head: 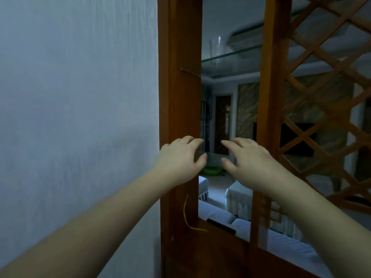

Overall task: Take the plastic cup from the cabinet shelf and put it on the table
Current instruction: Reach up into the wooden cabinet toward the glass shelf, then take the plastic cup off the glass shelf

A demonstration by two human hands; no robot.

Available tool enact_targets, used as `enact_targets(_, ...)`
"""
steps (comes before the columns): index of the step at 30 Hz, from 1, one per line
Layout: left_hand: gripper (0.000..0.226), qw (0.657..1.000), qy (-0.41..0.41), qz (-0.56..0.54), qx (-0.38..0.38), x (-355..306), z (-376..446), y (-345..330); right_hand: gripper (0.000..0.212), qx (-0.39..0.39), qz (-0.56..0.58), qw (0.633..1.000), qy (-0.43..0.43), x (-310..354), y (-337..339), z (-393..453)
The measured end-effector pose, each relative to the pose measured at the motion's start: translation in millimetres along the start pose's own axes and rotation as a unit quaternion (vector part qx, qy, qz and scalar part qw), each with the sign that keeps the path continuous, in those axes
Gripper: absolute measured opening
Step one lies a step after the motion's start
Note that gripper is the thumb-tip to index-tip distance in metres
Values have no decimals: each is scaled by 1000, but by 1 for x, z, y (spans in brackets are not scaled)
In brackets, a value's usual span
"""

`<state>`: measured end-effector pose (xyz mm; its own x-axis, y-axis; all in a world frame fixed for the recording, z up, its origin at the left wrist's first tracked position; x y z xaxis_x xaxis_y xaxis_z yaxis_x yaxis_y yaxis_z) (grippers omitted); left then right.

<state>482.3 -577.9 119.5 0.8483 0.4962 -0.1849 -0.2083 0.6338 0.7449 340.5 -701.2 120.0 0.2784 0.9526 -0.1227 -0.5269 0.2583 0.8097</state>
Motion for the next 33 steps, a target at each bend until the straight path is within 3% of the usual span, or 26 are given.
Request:
enact_targets(7,55,998,-3,-59,-33,9,72,-2,57,-34,28,999,-10,-41,13,58)
enact_targets(16,54,991,-64,-99,-68,49,154,-6,58,-57,-5,998,-32,-43,0,135)
enact_targets(27,52,954,-152,-255,-40,81,257,11,53,-153,-89,983,-39,-24,19,220)
enact_targets(33,54,940,-166,-296,-40,70,302,27,50,-162,-125,978,-49,-27,52,265)
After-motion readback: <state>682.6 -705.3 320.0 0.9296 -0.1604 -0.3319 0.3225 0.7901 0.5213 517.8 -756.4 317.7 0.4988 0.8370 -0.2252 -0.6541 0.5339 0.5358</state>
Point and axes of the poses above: each hand's wrist, its own z-axis towards the middle knuckle, its own y-axis out of the back of the hand, x = y × z, the point moved 1 cm from there along z, towards the middle knuckle, and after that the axes turned 13 degrees about y, right-handed, at the moved point
